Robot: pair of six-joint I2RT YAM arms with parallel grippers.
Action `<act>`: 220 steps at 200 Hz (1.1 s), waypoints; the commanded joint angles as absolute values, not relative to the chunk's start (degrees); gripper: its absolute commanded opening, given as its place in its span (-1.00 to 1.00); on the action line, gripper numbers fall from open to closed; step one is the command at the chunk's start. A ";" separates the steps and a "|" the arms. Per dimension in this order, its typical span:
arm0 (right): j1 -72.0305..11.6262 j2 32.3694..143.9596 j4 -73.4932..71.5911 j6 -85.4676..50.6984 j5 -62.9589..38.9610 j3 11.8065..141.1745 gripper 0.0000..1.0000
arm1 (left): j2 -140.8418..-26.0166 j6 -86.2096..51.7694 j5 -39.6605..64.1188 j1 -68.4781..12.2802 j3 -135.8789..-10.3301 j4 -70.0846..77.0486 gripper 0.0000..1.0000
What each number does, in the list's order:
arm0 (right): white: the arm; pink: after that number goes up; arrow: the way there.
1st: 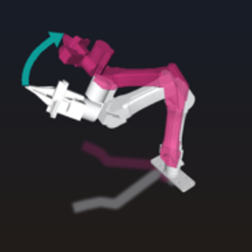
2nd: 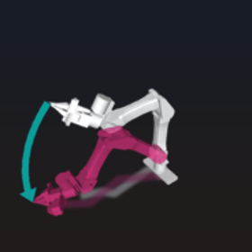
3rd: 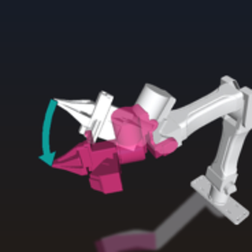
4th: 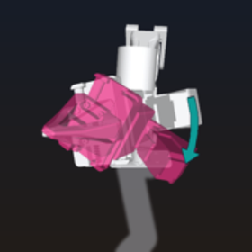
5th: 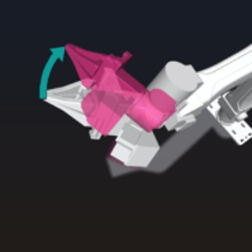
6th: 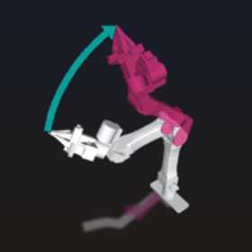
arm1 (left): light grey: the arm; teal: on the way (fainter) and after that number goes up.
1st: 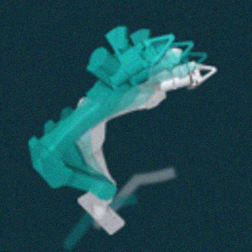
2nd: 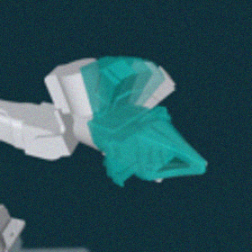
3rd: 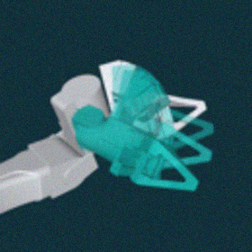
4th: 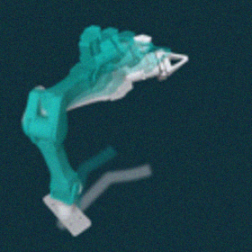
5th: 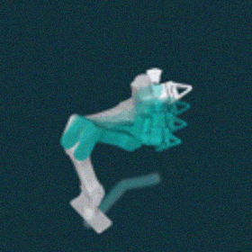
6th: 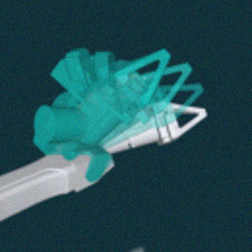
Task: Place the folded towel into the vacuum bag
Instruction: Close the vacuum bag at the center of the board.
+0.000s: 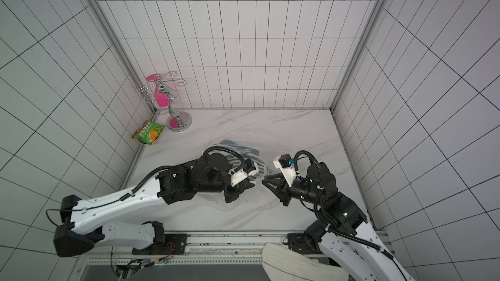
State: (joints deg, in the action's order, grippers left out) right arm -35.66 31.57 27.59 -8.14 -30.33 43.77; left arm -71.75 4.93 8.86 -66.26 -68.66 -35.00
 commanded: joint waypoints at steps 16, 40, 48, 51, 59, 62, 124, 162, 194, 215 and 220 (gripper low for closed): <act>-35.75 34.00 29.68 -4.87 -31.03 46.32 -0.25 | -72.24 5.45 13.05 -66.23 -67.41 -34.67 -1.00; -35.85 35.43 29.53 -4.10 -32.77 46.32 -0.27 | -72.20 5.24 12.83 -66.22 -67.40 -34.12 -1.00; -35.81 35.86 29.62 -3.79 -33.71 46.31 -0.37 | -72.20 5.25 12.83 -66.23 -67.28 -33.98 -1.00; -35.89 36.00 29.63 -3.78 -34.05 46.24 -0.41 | -72.20 5.27 12.83 -66.24 -67.29 -33.93 -1.00; -35.91 36.19 29.23 -3.85 -35.49 46.10 -0.63 | -72.29 5.03 12.92 -66.25 -67.31 -33.93 -1.00; -35.91 36.28 28.97 -3.99 -35.98 46.09 -0.72 | -72.42 4.92 12.92 -66.23 -67.25 -34.00 -1.00; -36.18 32.12 18.09 -11.47 -39.99 44.92 -1.00 | -75.73 3.70 9.66 -66.25 -70.72 -38.41 -1.00; -36.08 32.08 21.28 -9.21 -38.26 46.67 -1.00 | -74.81 3.97 4.76 -66.19 -74.09 -42.58 -1.00; -36.06 32.06 23.09 -7.22 -35.60 46.76 -1.00 | -68.58 3.17 5.26 -66.25 -75.05 -44.27 -1.00; -36.06 31.99 23.22 -6.86 -35.08 47.24 -1.00 | -64.26 2.67 5.42 -66.24 -74.26 -44.60 -1.00; -36.05 31.99 23.15 -6.86 -35.07 47.32 -1.00 | -63.91 2.68 5.43 -66.25 -74.31 -44.92 -1.00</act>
State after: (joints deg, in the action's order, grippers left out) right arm -35.77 32.77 23.57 -8.62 -35.40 43.79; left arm -68.20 3.38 6.55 -66.37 -73.17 -43.70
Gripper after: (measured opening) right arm 0.047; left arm 0.113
